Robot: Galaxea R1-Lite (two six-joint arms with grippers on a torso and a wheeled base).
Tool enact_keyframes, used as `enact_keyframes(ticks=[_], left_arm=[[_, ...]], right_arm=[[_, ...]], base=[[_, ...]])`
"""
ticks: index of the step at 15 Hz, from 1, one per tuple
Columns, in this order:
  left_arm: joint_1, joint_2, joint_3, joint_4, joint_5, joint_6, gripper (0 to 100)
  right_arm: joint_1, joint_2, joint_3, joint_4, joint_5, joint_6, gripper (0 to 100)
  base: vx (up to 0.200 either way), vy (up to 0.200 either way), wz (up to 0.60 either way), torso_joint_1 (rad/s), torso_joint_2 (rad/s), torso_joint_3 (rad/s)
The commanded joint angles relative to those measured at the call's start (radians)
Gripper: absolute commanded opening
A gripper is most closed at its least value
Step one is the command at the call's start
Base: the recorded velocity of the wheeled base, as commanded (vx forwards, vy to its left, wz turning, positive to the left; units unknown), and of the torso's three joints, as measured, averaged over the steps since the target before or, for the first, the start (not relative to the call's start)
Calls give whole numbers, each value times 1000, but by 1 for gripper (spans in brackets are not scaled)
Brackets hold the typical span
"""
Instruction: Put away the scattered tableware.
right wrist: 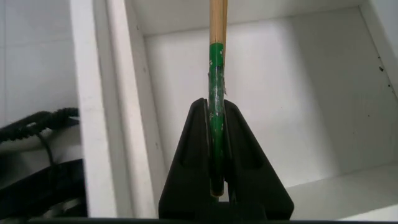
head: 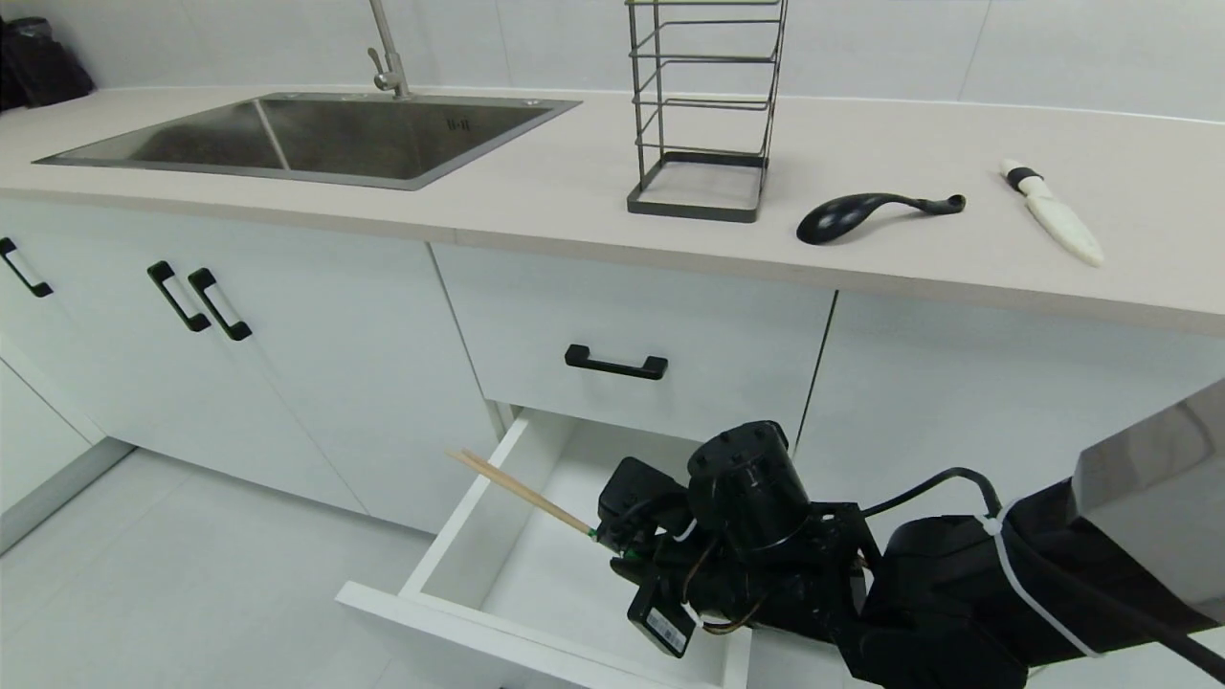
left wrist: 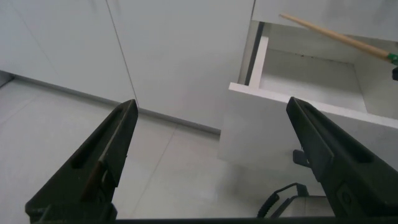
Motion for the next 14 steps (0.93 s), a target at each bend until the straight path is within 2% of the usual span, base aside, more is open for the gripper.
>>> enact_keyframes(ticks=[1, 2, 3, 4, 12, 14], left_arm=[[1, 0, 0, 0, 1, 0, 100], [1, 0, 0, 0, 1, 0, 100], [1, 0, 0, -2, 1, 0, 100], [1, 0, 0, 0, 1, 0, 100], [1, 0, 0, 0, 1, 0, 100], [1, 0, 0, -2, 1, 0, 100]], right_arm=[[-21, 41, -25, -2, -19, -4, 0], [-21, 43, -26, -2, -28, -3, 0], [-32, 66, -36, -5, -118, 16, 0], [-35, 71, -37, -5, -140, 25, 0], [-36, 84, -62, 0, -219, 65, 0], [-30, 92, -74, 50, -256, 151, 0]], base=[[0, 0, 0, -56, 271, 41], [0, 0, 0, -22, 242, 27], [0, 0, 0, -2, 144, 32], [0, 0, 0, -12, 80, 41], [0, 0, 0, 0, 0, 0], [0, 0, 0, 0, 0, 0]])
